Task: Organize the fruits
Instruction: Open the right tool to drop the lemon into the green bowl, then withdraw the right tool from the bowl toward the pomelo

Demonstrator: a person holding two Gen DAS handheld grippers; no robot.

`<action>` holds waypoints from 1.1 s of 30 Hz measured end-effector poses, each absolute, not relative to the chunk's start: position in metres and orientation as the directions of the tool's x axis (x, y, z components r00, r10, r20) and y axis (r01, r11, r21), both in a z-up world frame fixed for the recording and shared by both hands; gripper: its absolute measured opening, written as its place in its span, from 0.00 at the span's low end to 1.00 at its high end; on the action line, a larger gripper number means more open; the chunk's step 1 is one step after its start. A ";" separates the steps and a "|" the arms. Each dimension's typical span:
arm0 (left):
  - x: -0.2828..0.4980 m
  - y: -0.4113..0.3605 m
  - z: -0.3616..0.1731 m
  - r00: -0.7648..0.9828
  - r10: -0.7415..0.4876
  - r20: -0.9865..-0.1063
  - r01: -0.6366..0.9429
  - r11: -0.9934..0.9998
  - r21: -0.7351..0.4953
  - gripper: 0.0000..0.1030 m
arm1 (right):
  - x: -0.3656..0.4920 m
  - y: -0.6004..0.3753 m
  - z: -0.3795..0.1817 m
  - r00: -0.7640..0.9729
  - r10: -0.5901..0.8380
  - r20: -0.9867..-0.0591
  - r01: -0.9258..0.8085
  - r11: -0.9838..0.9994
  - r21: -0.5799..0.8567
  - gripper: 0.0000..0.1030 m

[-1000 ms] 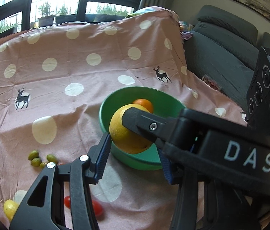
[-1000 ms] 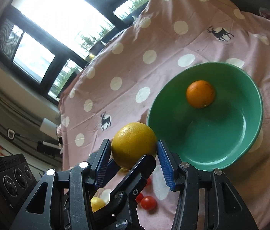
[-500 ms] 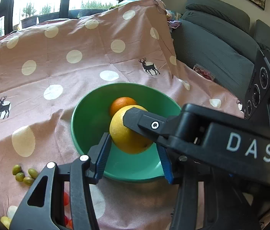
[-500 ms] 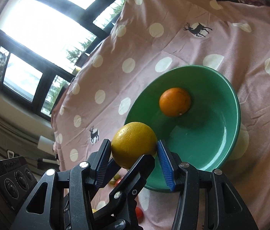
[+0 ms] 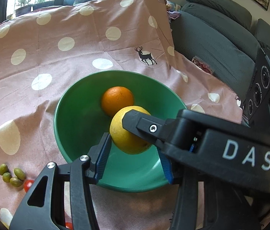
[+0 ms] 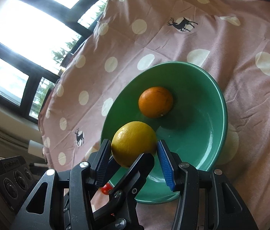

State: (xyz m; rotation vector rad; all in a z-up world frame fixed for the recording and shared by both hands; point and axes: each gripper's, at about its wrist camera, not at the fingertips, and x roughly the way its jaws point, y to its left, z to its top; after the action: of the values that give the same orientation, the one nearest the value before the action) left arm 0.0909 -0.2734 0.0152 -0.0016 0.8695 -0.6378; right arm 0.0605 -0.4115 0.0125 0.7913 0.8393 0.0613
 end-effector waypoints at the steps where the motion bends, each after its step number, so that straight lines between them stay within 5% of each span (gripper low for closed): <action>1: 0.090 -0.274 0.015 0.473 -0.525 -0.708 0.520 0.815 -0.256 0.47 | 0.061 -0.412 0.012 0.681 0.343 -0.646 0.252 0.719 0.647 0.51; 17: 0.089 -0.272 0.012 0.468 -0.530 -0.707 0.510 0.816 -0.274 0.39 | 0.060 -0.409 0.012 0.655 0.298 -0.694 0.295 0.745 0.598 0.51; 33: 0.065 -0.225 0.032 0.552 -0.465 -0.692 0.413 0.873 -0.258 0.54 | 0.042 -0.406 0.031 0.716 0.246 -0.654 0.290 0.746 0.599 0.52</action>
State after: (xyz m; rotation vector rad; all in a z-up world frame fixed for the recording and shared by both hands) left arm 0.0648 -0.2249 0.0323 -0.0676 0.8381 -0.5200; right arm 0.0423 -0.4060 0.0307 0.7483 0.7924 -0.0272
